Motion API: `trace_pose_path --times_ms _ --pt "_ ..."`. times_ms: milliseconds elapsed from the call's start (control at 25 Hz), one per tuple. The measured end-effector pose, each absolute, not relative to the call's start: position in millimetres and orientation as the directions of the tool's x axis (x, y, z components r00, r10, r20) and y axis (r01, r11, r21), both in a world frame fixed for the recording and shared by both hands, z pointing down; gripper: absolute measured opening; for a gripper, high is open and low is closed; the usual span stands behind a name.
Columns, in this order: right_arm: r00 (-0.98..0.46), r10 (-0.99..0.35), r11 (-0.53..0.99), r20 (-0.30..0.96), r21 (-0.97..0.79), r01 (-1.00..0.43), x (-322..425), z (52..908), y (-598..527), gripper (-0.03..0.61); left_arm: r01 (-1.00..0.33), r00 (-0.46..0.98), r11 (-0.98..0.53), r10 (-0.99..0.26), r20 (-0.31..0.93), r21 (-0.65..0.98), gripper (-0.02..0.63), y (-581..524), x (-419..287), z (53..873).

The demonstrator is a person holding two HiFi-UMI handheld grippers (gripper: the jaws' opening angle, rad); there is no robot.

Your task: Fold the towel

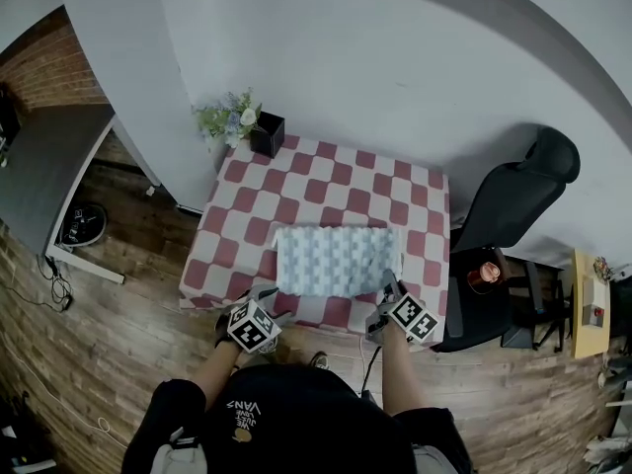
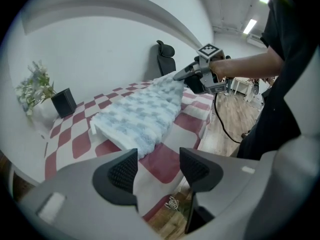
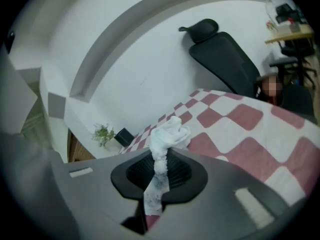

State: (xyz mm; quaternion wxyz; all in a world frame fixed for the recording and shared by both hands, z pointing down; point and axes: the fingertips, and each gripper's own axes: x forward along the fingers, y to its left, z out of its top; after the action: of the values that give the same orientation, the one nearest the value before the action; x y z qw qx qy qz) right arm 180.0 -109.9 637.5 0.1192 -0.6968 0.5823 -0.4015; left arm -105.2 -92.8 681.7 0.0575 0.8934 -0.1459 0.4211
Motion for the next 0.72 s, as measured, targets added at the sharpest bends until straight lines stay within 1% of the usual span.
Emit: trace_pose_path --times_ms 120,280,480,720 --pt "-0.042 -0.907 -0.185 0.42 -0.484 -0.855 152 614 -126 0.04 -0.337 0.613 -0.941 -0.24 0.753 -0.025 0.239 -96 -111 677" --pt "-0.125 -0.903 -0.018 0.412 -0.326 -0.945 104 590 -146 0.04 -0.373 0.623 -0.927 -0.269 0.734 -0.023 0.239 -100 -118 671" --pt "-0.247 -0.869 0.191 0.429 -0.17 -0.967 39 581 -157 0.04 -0.422 0.622 -0.907 -0.304 0.722 -0.019 0.239 -102 -133 669" --pt "-0.368 -0.8 0.388 0.475 -0.059 -0.92 -25 589 -160 0.038 -0.48 0.611 -0.877 -0.346 0.712 -0.014 0.24 -106 -150 668"
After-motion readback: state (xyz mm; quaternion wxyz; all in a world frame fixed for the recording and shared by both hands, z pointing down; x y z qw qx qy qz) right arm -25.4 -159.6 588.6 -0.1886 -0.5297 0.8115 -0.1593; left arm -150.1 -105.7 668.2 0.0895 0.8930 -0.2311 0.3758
